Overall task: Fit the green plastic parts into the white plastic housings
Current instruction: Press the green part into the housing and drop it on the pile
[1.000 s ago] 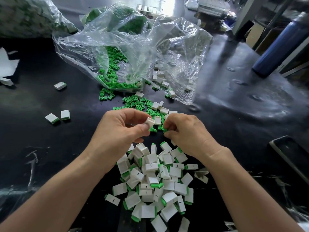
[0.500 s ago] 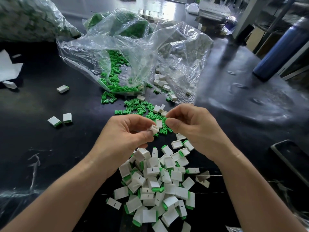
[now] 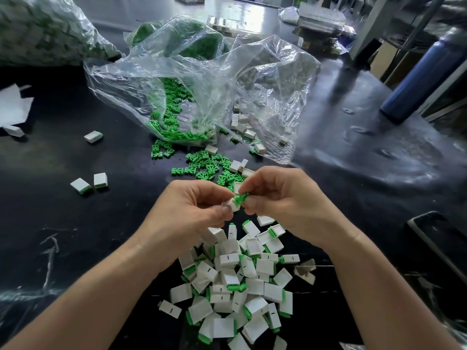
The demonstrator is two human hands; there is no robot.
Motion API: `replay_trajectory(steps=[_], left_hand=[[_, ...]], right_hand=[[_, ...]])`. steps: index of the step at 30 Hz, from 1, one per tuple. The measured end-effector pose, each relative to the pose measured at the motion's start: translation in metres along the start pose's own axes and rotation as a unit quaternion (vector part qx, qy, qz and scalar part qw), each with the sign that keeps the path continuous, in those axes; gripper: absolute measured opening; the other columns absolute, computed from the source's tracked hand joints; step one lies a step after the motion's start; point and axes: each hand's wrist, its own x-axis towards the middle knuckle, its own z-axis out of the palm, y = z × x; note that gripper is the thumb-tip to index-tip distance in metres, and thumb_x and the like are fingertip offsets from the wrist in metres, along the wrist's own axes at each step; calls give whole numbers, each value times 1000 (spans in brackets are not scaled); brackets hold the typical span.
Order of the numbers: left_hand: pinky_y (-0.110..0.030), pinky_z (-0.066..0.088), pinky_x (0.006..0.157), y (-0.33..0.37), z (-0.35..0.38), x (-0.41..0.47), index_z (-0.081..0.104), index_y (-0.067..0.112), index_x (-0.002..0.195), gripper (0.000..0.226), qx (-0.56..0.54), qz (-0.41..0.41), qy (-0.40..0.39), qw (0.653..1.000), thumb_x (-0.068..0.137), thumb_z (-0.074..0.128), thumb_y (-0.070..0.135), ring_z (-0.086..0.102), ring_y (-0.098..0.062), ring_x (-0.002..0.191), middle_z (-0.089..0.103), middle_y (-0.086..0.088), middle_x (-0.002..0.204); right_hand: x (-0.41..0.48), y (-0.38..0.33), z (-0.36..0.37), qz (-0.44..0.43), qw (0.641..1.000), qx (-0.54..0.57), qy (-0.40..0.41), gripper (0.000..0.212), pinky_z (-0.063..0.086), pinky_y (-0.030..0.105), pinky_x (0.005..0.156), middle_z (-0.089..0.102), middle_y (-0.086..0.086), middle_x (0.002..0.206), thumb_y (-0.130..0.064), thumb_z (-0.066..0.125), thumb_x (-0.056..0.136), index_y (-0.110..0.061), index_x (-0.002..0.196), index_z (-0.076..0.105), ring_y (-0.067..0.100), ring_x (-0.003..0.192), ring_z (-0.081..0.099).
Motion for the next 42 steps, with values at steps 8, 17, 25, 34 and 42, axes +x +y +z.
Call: replay_trajectory(steps=[8,17,25,34,42], left_hand=[[-18,53,57,2,0,-1,72,15,71,21,-12,5,-6,1000,74,69,-5,62,-11,58,71,-9,67],[-14,49,52,2,0,0,71,13,75,18,-7,11,2,1000,76,68,-4,61,-6,54,69,-3,61],[-14,48,51,1,-2,-1,72,21,67,23,4,31,-8,999,74,70,-1,60,-5,51,68,-2,58],[-12,47,52,-4,1,-1,70,27,70,25,53,84,38,994,75,71,2,61,-2,52,69,6,59],[-8,45,54,-6,0,-1,69,32,72,24,135,117,58,982,75,73,8,58,6,51,66,18,57]], right_hand=[[0,0,0,10,999,-36,16,29,56,41,75,69,5,74,3,70,76,-25,74,66,19,70,67],[-2,-1,3,2,995,-90,37,33,56,37,73,65,-5,65,0,69,75,-31,67,62,16,68,65],[-2,-4,7,-10,990,-128,58,36,53,23,66,61,-11,59,-2,70,76,-35,65,58,3,61,60],[-3,-6,10,-5,992,-110,59,33,56,31,66,66,-2,64,0,68,77,-30,67,58,11,60,65],[-5,-5,15,-39,976,-201,74,12,39,12,58,53,-15,62,-4,67,77,-16,77,66,4,59,50]])
